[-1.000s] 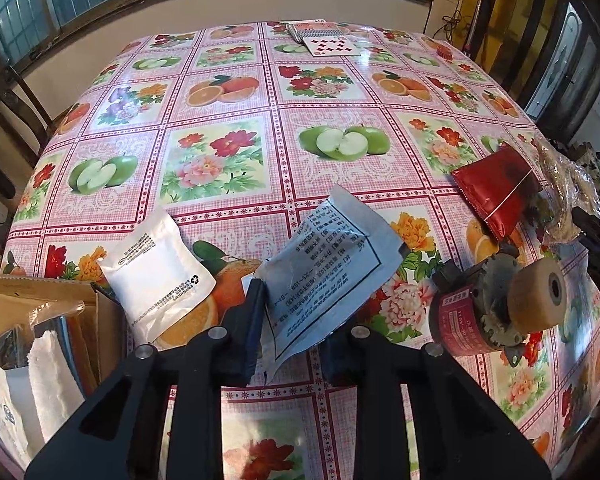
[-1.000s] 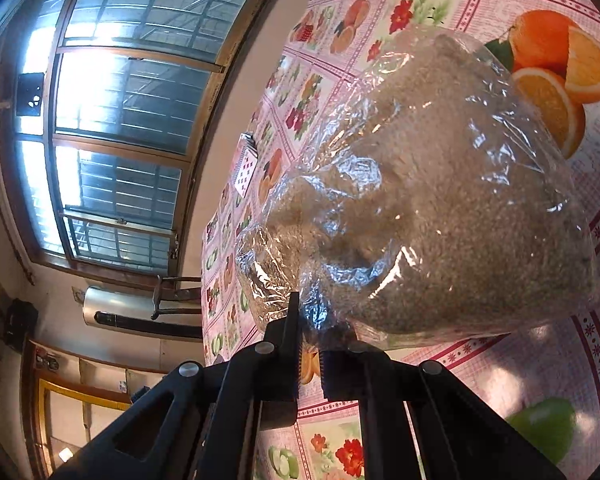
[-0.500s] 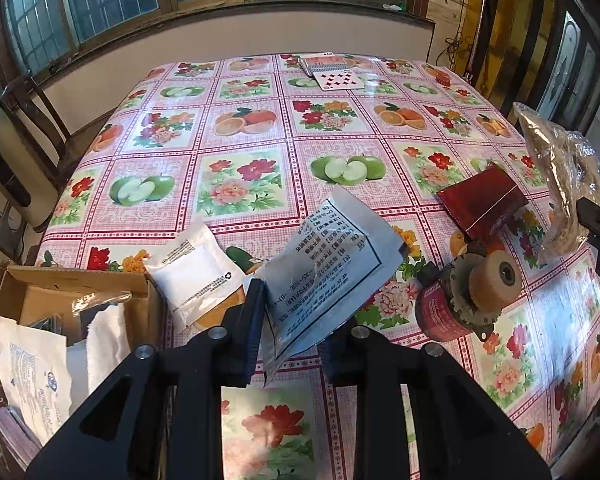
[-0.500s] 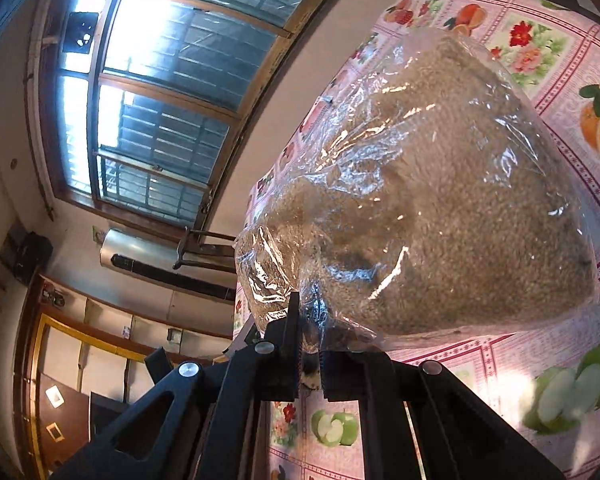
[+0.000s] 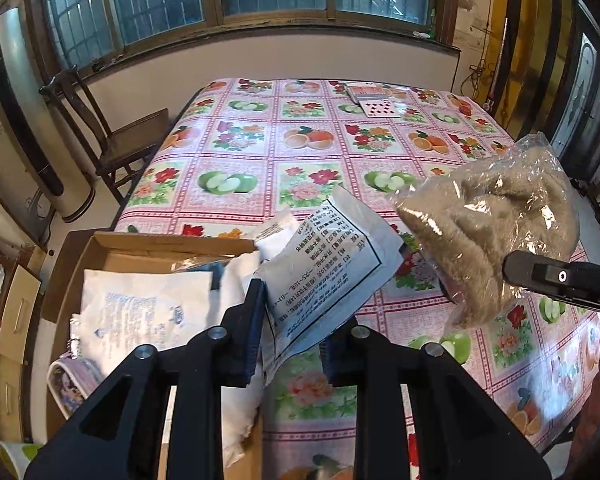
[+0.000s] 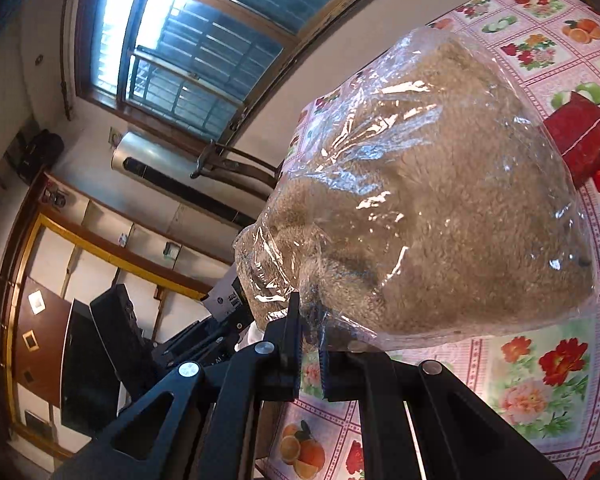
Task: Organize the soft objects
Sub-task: 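Carry the printed sachet and granule bag with both tools over the cardboard box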
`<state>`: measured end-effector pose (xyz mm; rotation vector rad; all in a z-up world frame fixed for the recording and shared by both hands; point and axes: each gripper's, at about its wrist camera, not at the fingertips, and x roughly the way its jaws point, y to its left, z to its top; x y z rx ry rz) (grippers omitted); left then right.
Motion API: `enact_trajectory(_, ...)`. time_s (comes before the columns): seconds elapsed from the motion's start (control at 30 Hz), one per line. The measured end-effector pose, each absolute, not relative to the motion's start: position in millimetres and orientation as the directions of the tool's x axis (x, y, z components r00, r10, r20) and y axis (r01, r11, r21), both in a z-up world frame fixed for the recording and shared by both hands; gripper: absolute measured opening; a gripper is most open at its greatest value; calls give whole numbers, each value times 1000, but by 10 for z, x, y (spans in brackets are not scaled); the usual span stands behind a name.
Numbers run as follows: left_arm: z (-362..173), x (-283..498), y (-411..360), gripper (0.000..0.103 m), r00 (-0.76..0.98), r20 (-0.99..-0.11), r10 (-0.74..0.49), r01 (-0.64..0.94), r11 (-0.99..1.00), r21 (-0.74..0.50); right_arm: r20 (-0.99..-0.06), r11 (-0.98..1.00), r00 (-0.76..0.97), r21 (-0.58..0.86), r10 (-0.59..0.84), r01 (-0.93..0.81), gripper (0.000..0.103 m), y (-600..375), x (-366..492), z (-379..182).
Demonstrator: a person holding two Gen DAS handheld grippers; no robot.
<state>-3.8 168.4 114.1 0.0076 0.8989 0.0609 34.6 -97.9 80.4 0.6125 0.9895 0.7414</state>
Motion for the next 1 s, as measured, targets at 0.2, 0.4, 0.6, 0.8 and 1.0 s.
enact_trajectory(0.2, 1173, -353, 2212, 22, 609, -784, 122, -137, 989, 47, -559, 601, 228, 705, 798, -377, 7, -324, 166, 876)
enact_trajectory(0.4, 1085, -621, 2641, 22, 577, -802, 153, -189, 981, 52, -654, 601, 89, 623, 751, -502, 7, 474, -12, 855)
enact_trajectory(0.6, 876, -809, 2978, 22, 530, -834, 151, -220, 975, 37, -762, 578, -40, 524, 647, -626, 7, 1145, -172, 781)
enact_trajectory(0.8, 768, -1024, 3108, 22, 511, -849, 136, -211, 977, 29, -844, 552, -96, 426, 528, -717, 7, 1588, -336, 659)
enact_trajectory(1.0, 722, -1102, 3124, 22, 505, -854, 124, -186, 982, 33, -922, 416, -159, 306, 352, -856, 7, 1893, -677, 568)
